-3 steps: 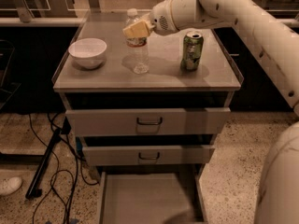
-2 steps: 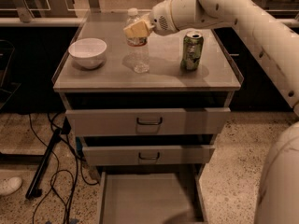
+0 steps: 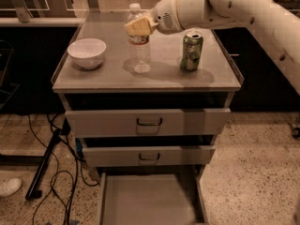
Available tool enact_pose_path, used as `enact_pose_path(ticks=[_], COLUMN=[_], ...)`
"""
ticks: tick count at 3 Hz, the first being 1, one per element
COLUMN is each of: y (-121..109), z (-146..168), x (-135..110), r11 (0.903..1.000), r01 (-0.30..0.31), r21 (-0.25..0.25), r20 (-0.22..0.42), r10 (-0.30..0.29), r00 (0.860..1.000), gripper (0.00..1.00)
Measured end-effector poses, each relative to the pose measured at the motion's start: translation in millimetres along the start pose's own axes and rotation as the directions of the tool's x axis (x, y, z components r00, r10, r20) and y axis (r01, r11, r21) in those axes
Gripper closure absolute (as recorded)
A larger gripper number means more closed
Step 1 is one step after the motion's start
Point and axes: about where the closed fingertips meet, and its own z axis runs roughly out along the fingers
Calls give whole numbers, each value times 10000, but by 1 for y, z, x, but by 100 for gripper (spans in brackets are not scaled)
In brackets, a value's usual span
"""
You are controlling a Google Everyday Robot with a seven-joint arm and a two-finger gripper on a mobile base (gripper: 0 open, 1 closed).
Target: Place water bottle into bottom drawer
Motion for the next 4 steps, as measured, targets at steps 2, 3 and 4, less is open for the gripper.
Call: enact_pose_path(ticks=[2, 3, 4], y=[36, 40, 69], z=[-43, -57, -102], x=[6, 27, 61], r11=[9984, 9944, 9791], r01=[-457, -825, -1395], r21=[322, 667, 1477], r20=[255, 288, 3], r10=[449, 808, 1410], r00=[9987, 9963, 9900], gripper=[100, 100, 100])
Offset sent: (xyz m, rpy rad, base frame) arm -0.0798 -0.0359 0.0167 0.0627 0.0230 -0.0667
